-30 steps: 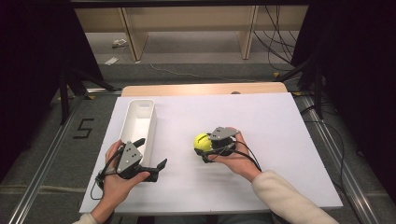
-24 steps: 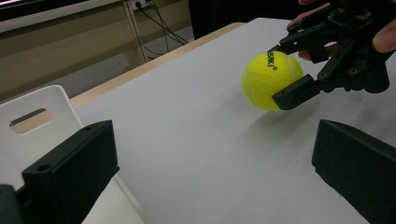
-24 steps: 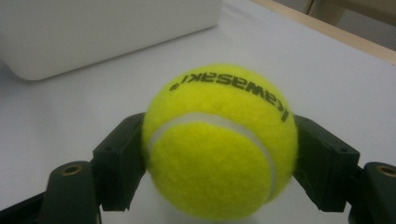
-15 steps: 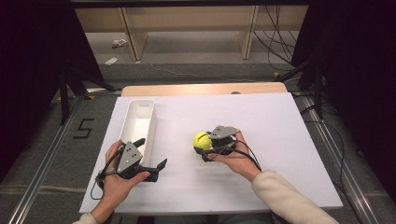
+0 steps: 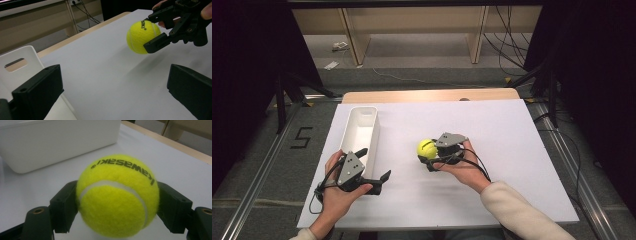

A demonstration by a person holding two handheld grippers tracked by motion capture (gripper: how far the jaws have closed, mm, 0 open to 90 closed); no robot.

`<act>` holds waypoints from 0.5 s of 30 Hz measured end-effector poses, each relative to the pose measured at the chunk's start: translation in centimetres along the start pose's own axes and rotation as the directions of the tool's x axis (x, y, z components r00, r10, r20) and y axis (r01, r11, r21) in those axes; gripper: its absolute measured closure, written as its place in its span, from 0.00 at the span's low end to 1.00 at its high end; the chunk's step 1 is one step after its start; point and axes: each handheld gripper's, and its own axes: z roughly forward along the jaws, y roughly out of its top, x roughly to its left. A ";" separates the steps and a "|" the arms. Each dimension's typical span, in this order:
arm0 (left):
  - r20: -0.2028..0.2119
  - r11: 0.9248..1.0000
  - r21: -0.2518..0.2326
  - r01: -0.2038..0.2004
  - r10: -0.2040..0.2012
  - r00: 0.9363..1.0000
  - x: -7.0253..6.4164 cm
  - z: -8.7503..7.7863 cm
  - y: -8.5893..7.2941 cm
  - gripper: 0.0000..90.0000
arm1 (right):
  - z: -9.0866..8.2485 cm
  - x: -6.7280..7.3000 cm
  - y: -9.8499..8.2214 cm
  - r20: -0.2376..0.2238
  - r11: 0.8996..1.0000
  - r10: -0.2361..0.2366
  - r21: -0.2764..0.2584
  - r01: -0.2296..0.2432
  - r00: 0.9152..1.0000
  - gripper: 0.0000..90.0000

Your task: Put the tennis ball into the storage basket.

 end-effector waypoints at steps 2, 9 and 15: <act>0.001 1.000 0.000 0.000 0.000 1.000 0.0 0.0 0.0 0.00 | 0.0 0.0 0.1 0.000 1.000 0.000 0.000 0.000 1.000 0.29; 0.000 1.000 0.000 -0.003 0.003 1.000 0.0 0.0 0.0 0.00 | 0.1 -0.1 0.4 0.002 1.000 0.010 -0.013 -0.010 1.000 0.29; -0.002 1.000 0.001 -0.002 0.002 1.000 0.0 0.0 0.0 0.00 | 0.1 0.0 0.6 0.002 1.000 0.009 -0.018 -0.009 1.000 0.29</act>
